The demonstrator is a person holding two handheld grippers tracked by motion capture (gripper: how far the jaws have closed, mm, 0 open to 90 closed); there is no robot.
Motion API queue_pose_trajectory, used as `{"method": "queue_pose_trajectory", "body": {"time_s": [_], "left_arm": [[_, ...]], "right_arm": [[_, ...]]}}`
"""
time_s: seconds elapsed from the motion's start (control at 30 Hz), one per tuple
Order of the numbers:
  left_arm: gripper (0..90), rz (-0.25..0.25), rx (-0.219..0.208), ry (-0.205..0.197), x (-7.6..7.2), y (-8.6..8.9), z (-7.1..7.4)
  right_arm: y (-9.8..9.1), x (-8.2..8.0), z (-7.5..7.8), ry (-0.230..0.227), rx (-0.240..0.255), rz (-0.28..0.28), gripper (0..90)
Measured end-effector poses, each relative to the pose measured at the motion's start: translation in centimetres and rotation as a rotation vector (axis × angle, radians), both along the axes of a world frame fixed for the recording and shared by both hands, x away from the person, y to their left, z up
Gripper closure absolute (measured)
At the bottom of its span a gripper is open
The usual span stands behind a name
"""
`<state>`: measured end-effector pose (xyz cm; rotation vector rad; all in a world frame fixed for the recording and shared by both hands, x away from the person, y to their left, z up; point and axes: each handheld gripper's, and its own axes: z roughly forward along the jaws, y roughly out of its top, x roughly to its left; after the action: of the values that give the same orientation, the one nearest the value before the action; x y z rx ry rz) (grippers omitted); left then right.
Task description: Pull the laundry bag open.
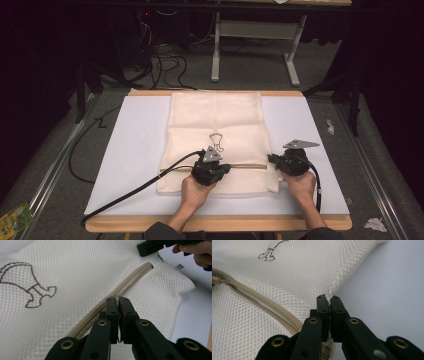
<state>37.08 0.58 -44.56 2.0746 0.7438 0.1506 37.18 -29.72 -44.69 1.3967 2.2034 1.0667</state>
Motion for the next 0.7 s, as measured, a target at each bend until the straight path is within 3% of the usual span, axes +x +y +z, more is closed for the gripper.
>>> {"method": "queue_pose_trajectory", "body": {"time_s": [0.23,0.7], "left_arm": [[87.2,0.011,-0.014,0.016,0.2,0.6,-0.1],[87.2,0.022,0.001,0.006,0.1,1.2,-0.2]], "right_arm": [[-0.3,0.5,-0.1,0.007,0.006,-0.006,88.7],[0.1,1.1,-0.3,0.008,-0.006,-0.015,88.8]]}}
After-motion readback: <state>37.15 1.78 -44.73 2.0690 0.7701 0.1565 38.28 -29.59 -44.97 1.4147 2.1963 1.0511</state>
